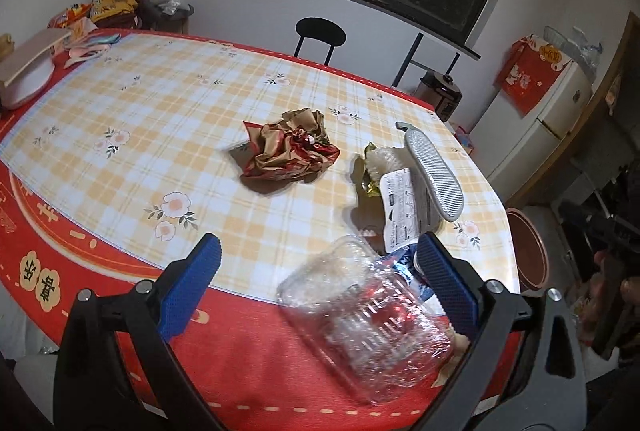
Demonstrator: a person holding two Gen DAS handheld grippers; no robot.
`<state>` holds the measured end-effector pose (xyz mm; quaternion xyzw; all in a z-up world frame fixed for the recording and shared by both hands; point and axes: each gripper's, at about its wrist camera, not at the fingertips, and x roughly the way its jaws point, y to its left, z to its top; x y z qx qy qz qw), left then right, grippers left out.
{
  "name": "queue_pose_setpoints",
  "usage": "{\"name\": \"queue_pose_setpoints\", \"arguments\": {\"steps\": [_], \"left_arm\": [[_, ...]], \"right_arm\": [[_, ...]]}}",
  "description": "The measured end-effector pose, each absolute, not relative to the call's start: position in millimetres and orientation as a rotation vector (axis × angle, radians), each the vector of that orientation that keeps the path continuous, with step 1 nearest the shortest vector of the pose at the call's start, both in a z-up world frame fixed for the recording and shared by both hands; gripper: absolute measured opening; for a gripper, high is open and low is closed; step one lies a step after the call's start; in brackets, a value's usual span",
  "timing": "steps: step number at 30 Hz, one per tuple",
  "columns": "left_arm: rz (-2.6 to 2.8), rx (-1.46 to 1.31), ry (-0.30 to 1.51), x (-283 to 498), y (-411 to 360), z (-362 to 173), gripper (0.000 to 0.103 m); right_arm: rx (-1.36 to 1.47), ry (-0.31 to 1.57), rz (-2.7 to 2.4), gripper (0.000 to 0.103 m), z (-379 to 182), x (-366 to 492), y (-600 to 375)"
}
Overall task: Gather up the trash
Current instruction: 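Grasp the crumpled brown-and-red paper wrapper with the left gripper while right grasps grey mesh pad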
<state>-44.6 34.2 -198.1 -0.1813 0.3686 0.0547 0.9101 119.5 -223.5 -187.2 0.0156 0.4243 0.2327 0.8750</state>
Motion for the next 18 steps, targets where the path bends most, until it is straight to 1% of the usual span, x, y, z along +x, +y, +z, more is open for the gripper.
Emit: {"name": "queue_pose_setpoints", "arguments": {"steps": [7, 12, 16, 18], "left_arm": [[0.059, -0.381, 0.75, -25.6, 70.7, -205.5, 0.096], [0.021, -0.382, 0.773, 22.8, 92.7, -224.3, 0.095], [0.037, -0.411, 0.79, 67.4, 116.2, -242.7, 0.085], [0.046, -0.429, 0.809, 88.2, 127.4, -254.1, 0.083]], "right_arm": [[0.011, 0.909, 0.433, 0.098, -190.1, 106.4, -188.4], [0.037, 0.921, 0.35, 0.098, -194.0, 106.3, -185.3], [0.045, 0.919, 0.275, 0.098, -196.1, 105.7, -185.4], [0.054, 0.92, 0.234, 0.098, -198.0, 106.1, -186.3]]}}
